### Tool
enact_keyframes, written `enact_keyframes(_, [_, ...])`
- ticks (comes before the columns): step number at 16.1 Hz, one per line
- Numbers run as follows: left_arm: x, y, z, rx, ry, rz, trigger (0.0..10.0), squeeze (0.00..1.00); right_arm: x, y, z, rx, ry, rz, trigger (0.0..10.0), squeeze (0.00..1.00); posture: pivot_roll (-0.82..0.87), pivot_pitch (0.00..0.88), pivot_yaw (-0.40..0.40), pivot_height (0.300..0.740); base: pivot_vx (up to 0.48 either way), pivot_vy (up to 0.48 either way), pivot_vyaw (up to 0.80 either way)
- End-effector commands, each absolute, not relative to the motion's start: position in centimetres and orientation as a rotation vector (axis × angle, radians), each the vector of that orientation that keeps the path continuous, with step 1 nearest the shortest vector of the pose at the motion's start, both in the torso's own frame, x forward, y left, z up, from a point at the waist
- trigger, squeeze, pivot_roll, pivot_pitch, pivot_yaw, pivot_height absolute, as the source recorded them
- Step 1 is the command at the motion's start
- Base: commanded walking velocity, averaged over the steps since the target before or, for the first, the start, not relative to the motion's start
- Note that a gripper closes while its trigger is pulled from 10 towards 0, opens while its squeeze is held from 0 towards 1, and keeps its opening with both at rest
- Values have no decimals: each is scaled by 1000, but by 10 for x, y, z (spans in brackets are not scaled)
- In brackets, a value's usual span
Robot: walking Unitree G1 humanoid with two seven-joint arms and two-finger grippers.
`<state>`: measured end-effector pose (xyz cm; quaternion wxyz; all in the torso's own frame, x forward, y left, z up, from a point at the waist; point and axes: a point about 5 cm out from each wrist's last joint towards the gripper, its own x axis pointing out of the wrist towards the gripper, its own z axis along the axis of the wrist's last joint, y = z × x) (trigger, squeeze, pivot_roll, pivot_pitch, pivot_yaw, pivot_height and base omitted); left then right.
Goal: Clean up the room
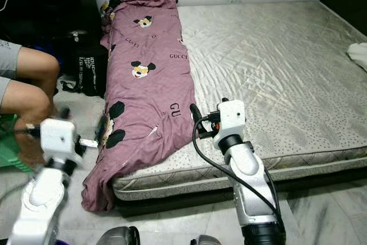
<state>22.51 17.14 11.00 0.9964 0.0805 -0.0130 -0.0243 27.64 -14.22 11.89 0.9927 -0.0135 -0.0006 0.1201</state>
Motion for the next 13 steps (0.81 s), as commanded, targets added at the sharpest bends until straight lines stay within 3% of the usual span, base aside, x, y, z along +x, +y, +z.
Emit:
enact_keyframes(1, [223, 171, 113, 161, -42, -51, 10000, 0, 280, -147, 118, -7, 15, 174, 10000, 0, -81, 36, -27, 740, 0, 0, 0])
enact_keyframes(3, [225, 176, 115, 128, -37, -3, 10000, 0, 286, -152, 121, 46, 13, 102, 10000, 0, -82, 43, -29, 740, 0, 0, 0])
enact_keyframes(13, [238, 171, 123, 76, -53, -21, 10000, 0, 294, -142, 127, 59, -4, 142, 10000, 0, -87, 73, -21, 740, 0, 0, 0])
